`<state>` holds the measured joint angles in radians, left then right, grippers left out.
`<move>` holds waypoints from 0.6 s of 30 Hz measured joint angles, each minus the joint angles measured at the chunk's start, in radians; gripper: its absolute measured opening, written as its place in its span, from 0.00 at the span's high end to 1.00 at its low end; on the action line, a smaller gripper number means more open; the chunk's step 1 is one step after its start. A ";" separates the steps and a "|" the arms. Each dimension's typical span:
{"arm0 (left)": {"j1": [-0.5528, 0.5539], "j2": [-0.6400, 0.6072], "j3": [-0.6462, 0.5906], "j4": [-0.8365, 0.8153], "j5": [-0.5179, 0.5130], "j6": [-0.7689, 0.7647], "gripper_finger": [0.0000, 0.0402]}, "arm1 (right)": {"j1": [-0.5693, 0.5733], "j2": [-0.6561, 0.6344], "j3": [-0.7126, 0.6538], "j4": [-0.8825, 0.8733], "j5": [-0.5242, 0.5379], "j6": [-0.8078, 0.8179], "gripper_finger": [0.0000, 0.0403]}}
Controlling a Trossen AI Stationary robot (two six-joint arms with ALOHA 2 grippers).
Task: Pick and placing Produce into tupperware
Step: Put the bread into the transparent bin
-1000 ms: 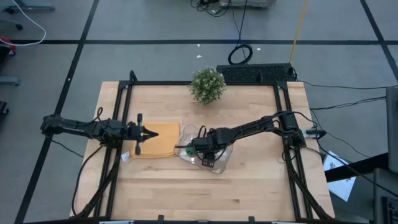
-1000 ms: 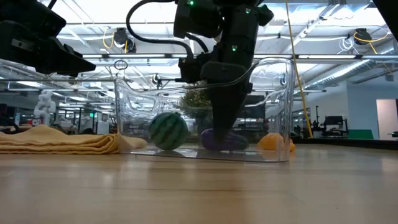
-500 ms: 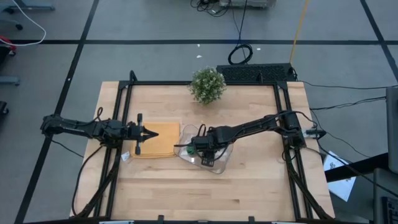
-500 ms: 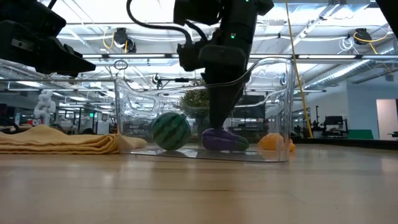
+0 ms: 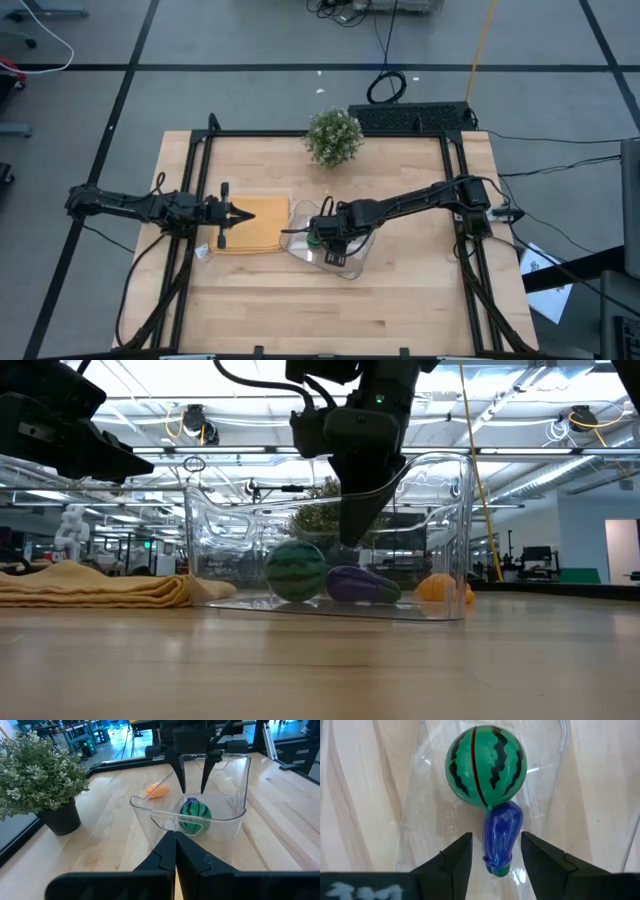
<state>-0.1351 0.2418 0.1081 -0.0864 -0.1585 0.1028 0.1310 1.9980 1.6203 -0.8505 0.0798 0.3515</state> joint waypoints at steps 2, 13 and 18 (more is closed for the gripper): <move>0.000 0.000 0.000 0.000 0.000 0.000 0.99 | 0.000 0.000 0.000 0.000 -0.001 0.000 0.61; 0.000 0.000 0.000 0.000 0.000 0.000 0.99 | 0.000 0.000 0.000 0.000 -0.002 -0.006 0.68; 0.000 0.000 0.000 0.000 0.000 0.000 0.99 | 0.000 0.000 0.000 0.000 -0.007 -0.052 0.78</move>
<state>-0.1349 0.2417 0.1081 -0.0867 -0.1589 0.1028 0.1307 1.9980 1.6203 -0.8501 0.0726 0.2996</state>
